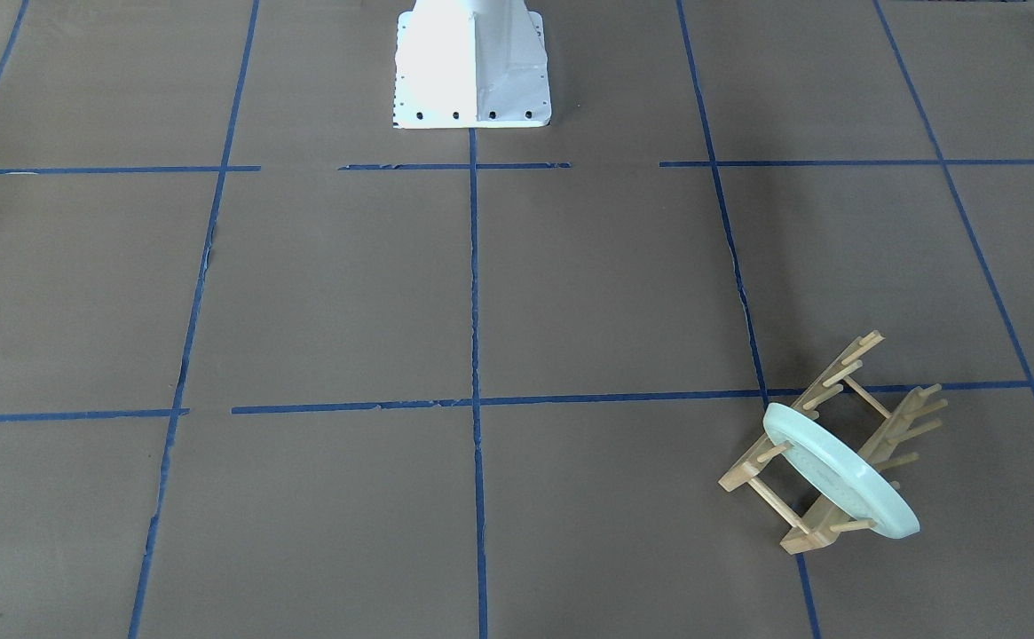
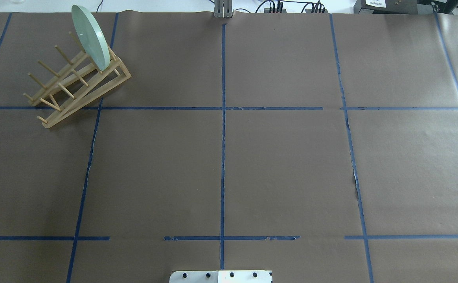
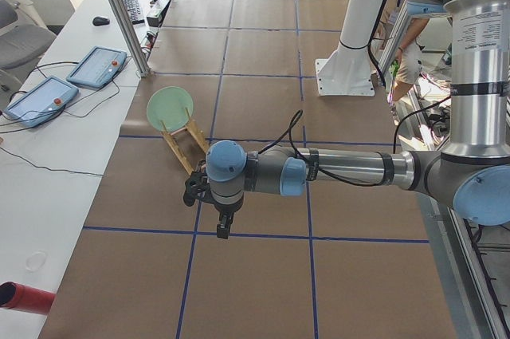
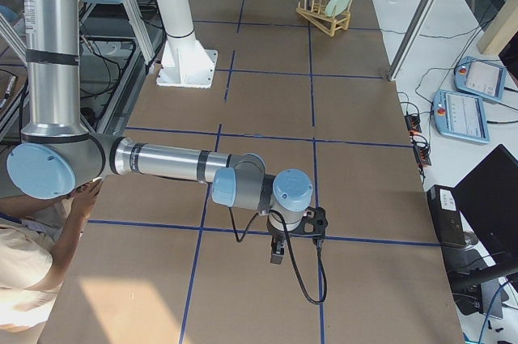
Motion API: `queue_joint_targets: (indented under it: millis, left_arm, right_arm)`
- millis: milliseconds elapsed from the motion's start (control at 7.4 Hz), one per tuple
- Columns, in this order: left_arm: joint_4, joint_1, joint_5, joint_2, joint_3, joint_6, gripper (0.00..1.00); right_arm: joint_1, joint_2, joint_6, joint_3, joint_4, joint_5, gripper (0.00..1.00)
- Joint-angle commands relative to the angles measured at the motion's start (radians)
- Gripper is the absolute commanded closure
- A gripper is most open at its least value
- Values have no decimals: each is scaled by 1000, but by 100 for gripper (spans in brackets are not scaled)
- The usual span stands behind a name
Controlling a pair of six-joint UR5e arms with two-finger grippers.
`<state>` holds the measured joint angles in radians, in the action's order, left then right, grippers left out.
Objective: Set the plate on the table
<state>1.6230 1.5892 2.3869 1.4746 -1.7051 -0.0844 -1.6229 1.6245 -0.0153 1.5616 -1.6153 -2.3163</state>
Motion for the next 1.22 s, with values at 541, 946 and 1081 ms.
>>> queue_joint_targets:
  millis: [541, 946, 1081]
  left_arm:
    - [9, 2, -59, 74, -13, 12, 0]
    - [64, -3, -141, 300, 47, 178, 0]
    - [87, -5, -93, 314, 38, 372, 0]
  right_arm:
    - [0, 0, 0, 0, 0, 0, 0]
    - [0, 0, 0, 0, 0, 0, 0]
    - [0, 0, 0, -2, 0, 0, 0]
